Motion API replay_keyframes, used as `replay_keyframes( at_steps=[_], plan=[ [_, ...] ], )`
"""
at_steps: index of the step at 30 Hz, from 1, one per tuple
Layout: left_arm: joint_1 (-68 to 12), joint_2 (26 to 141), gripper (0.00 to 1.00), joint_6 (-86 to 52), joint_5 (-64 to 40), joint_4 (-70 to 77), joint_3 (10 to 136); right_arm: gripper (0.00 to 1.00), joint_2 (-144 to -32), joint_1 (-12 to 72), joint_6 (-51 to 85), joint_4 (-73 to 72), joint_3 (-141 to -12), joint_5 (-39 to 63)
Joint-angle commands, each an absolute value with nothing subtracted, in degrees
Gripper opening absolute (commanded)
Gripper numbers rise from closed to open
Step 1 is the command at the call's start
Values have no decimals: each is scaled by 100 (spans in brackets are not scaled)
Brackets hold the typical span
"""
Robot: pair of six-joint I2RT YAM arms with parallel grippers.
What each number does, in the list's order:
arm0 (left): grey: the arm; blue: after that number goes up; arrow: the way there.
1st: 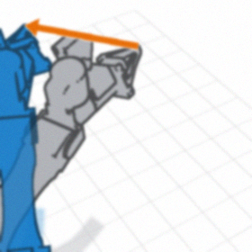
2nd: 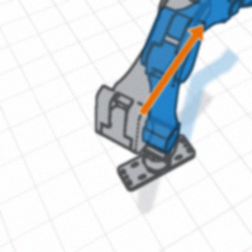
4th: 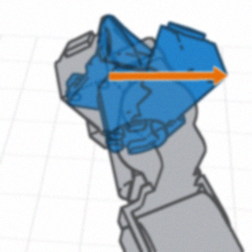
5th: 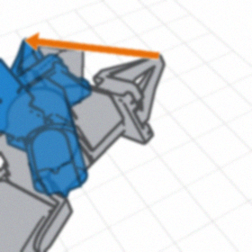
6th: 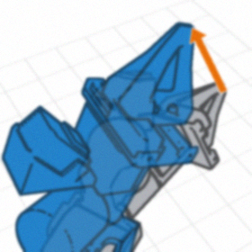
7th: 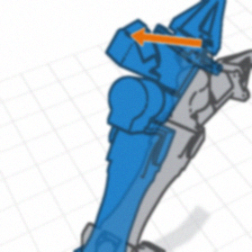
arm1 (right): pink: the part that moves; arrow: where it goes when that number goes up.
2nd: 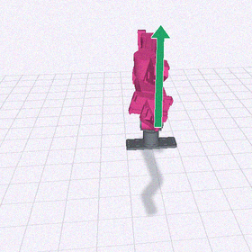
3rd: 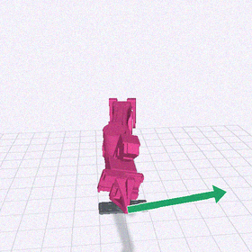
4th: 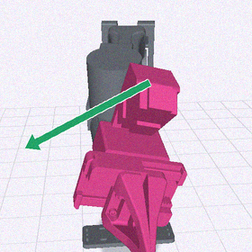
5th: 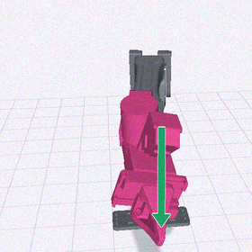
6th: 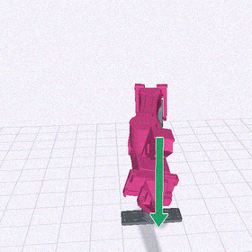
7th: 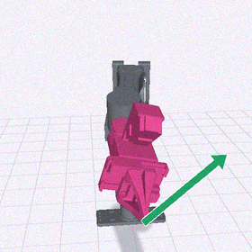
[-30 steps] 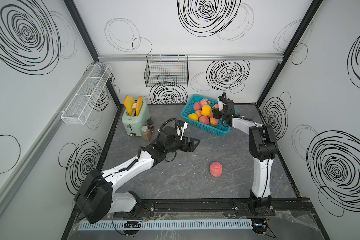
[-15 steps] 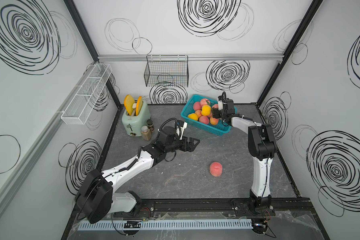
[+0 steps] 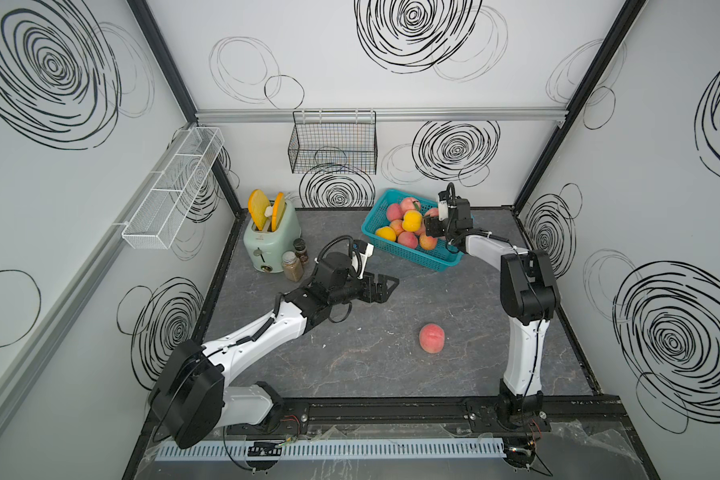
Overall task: Put the peaches into the basket
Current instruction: Place the peach in the basket.
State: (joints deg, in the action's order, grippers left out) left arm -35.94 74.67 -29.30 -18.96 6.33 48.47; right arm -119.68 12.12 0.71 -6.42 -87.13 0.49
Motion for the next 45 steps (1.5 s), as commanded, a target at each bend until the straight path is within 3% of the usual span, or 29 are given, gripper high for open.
replay_keyframes(
  at_steps=[1, 14, 35, 45],
  plan=[
    [-3568, 7321, 98, -2832, -1804, 670, 4843, 84, -11452, 1195, 122, -740, -8598, 123],
    [-3586, 7007, 98, -2832, -1667, 478, 4694, 87, -10849, 1211, 257, -863, -8007, 190],
    [-4275, 6803, 98, -2773, -925, 187, 4378, 90, -7412, 2374, 1472, -1937, -3664, 499],
    [-4554, 6933, 98, -2914, -818, 447, 4087, 92, -5936, 2635, 1796, -1408, -2662, 591]
  ],
)
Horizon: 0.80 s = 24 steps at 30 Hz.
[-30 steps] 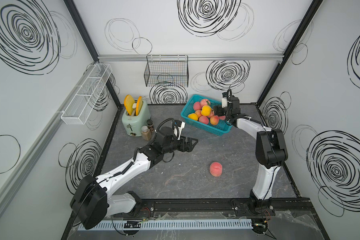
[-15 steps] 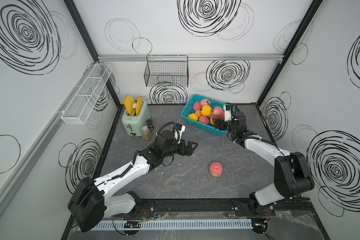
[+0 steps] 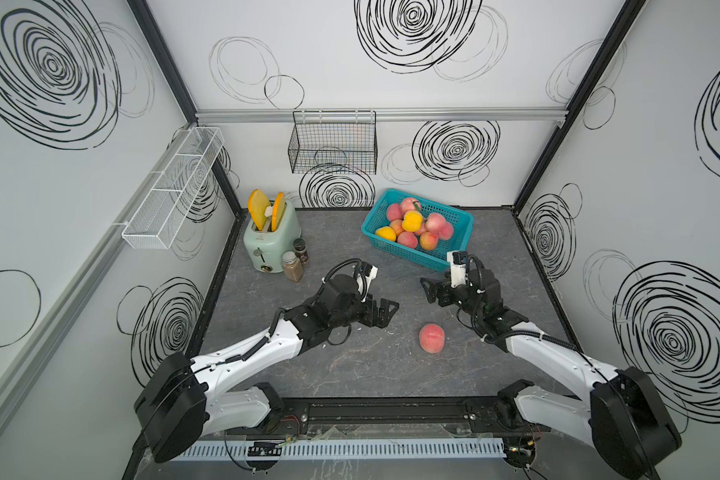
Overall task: Put the peaches into the basket
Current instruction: Place the peach in the basket, then pick up the peach from the center of the board.
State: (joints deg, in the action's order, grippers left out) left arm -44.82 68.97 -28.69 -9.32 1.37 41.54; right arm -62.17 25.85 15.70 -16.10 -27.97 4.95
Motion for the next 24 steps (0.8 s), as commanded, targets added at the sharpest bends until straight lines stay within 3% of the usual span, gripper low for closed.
replay_keyframes(
  at_steps=[1, 15, 24],
  plan=[
    [-4579, 6932, 98, -2909, -804, 445, 4079, 92, -5816, 2674, 1840, -1328, -2607, 614],
    [-4633, 6893, 98, -2951, -1030, 788, 3759, 93, -4456, 3415, 2559, -171, -2140, -187],
    [-4749, 6854, 98, -2825, -1283, 862, 3515, 93, -4358, 3823, 3055, 363, -2039, -219]
  ],
)
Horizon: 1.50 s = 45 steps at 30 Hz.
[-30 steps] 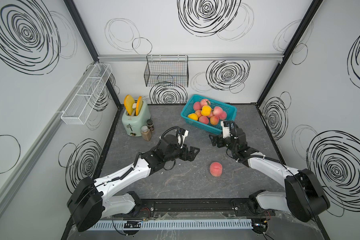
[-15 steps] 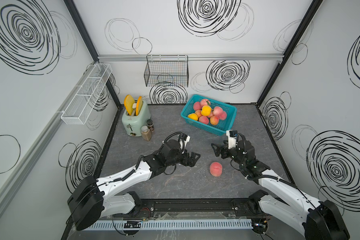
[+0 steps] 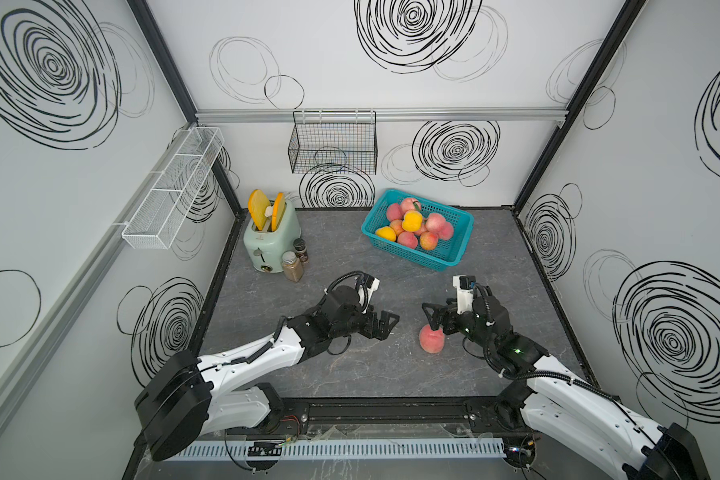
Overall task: Put the peaches into the basket
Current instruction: Pick up the peach from the center of the board.
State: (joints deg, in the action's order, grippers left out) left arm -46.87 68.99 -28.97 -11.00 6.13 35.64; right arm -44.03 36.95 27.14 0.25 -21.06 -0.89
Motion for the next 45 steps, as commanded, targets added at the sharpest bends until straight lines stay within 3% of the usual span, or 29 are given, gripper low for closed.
replay_keyframes(
  at_steps=[1, 21, 35, 45],
  plan=[
    [-4775, 6893, 98, -2759, -1332, 804, 3522, 93, -4374, 3877, 3095, 414, -2045, -257],
    [-6049, 7337, 98, -2889, -1433, 1321, 3157, 93, -4595, 4511, 3604, 782, -1477, -424],
    [-6126, 7367, 98, -2999, -1362, 1537, 2940, 93, -5044, 4640, 3635, 392, -1327, -456],
    [-6097, 7382, 98, -3046, -1423, 1645, 2866, 87, -5458, 4683, 3531, 124, -1405, -508]
  ],
)
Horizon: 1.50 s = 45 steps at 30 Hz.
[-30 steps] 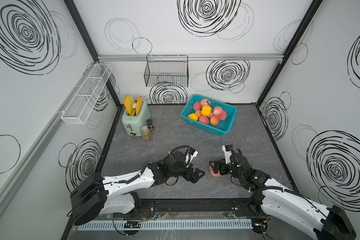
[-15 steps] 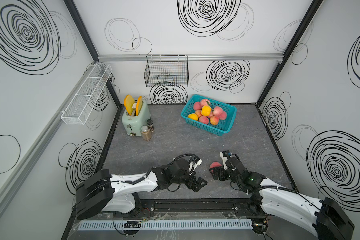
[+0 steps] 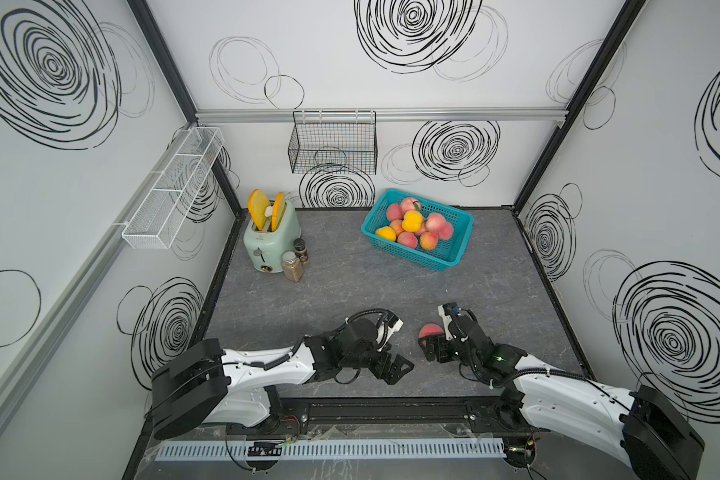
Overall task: Put the peaches into the basket
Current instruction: Pick up the peach from the center of the board.
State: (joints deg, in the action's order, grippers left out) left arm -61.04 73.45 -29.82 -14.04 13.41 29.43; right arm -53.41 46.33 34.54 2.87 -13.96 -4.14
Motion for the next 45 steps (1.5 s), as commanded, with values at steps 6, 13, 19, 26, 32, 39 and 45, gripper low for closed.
replay_keyframes(
  at_steps=[6, 13, 19, 26, 32, 39, 45],
  plan=[
    [-6056, 7366, 98, -3037, -1474, 1652, 2865, 83, -5590, 4730, 3522, 71, -1428, -499],
    [-6038, 7313, 98, -3067, -1503, 1680, 2835, 74, -5526, 4729, 3539, 97, -1410, -529],
    [-6001, 7204, 98, -3102, -1485, 1649, 2779, 69, -5481, 4730, 3541, 107, -1402, -474],
    [-5826, 7031, 98, -3090, -1559, 1545, 2777, 67, -5165, 4729, 3485, 223, -1409, -561],
    [-5619, 6892, 98, -3070, -1705, 1427, 2851, 67, -5004, 4729, 3380, 352, -1624, -634],
    [-5409, 6792, 98, -2978, -1694, 1147, 2953, 67, -4992, 4722, 3014, 500, -2113, -864],
    [-5066, 6646, 98, -2919, -1766, 1071, 2953, 67, -5029, 4688, 2738, 464, -2447, -963]
  ],
)
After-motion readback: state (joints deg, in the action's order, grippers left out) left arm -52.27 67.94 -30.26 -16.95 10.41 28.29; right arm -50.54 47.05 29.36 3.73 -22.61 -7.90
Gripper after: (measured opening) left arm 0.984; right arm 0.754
